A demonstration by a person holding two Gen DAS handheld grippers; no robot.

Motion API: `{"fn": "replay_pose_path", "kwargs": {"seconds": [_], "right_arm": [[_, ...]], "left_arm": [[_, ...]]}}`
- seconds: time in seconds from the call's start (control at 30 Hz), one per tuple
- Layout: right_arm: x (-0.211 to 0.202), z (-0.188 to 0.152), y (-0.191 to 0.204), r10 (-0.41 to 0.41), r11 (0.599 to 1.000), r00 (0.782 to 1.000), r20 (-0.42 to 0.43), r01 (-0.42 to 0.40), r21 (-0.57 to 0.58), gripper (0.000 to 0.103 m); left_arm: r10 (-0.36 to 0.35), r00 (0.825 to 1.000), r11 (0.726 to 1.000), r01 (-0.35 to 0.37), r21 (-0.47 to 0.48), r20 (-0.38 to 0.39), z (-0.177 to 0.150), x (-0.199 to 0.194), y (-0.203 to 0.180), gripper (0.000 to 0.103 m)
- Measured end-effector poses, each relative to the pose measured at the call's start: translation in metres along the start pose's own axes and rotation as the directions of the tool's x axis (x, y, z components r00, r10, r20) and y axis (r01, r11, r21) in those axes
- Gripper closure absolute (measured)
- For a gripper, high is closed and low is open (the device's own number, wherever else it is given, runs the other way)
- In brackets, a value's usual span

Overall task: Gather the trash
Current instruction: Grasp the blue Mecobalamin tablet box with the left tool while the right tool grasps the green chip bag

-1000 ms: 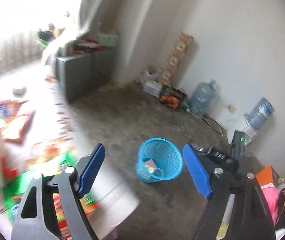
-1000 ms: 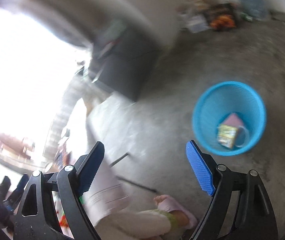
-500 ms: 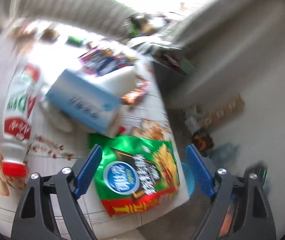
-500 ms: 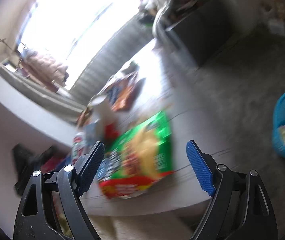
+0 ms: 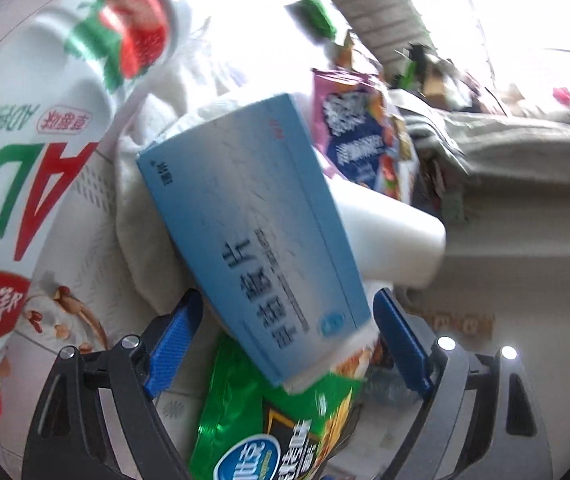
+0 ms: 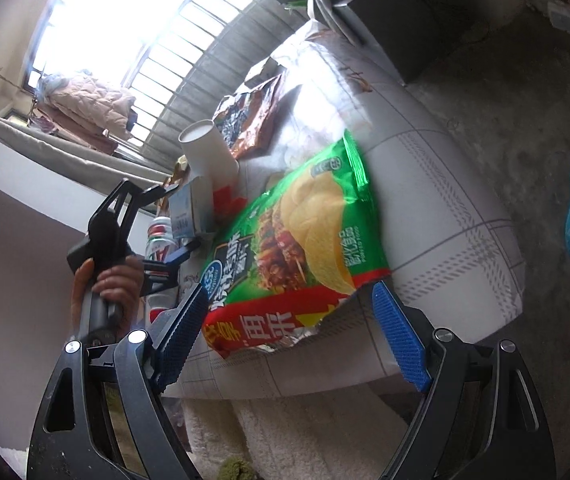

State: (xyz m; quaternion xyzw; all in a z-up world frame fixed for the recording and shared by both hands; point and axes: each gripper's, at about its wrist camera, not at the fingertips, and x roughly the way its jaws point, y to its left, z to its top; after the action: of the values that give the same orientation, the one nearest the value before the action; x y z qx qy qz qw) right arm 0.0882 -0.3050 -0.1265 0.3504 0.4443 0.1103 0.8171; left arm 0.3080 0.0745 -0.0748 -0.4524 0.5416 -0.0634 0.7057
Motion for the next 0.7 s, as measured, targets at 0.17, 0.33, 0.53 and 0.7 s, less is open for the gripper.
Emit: {"fn": "replay_pose_path", "kwargs": {"seconds": [0.17,0.33,0.53,0.7], "right_arm": [[0.0,-0.01,-0.006,0.015,1.0,1.0,-0.021,-0.014,0.02,0.023],[0.004,-0.014,-0.008,0.031,0.999,0.999,-0.033,-0.031,0.023,0.023],[0.0,-0.017,-0.008,0.034,0.999,0.999,-0.036,-0.034,0.012,0.023],[-0.004,-0.016,-0.006,0.037,0.999,0.999,-0.031,-0.037,0.012,0.023]], "left_arm": [[0.016,1.0,0.998,-0.015,-0.055,0.02,0.008,0.008,0.0,0.018],[0.049,0.998,0.997,-0.046,-0.062,0.046,0.01,0.012,-0.008,0.018],[0.054,0.995,0.998,-0.05,-0.041,0.086,0.003,0.009,-0.006,0.022],[0.033,0.995,0.999,-0.032,-0.014,0.09,-0.006,0.001,0.001,0.023]]}}
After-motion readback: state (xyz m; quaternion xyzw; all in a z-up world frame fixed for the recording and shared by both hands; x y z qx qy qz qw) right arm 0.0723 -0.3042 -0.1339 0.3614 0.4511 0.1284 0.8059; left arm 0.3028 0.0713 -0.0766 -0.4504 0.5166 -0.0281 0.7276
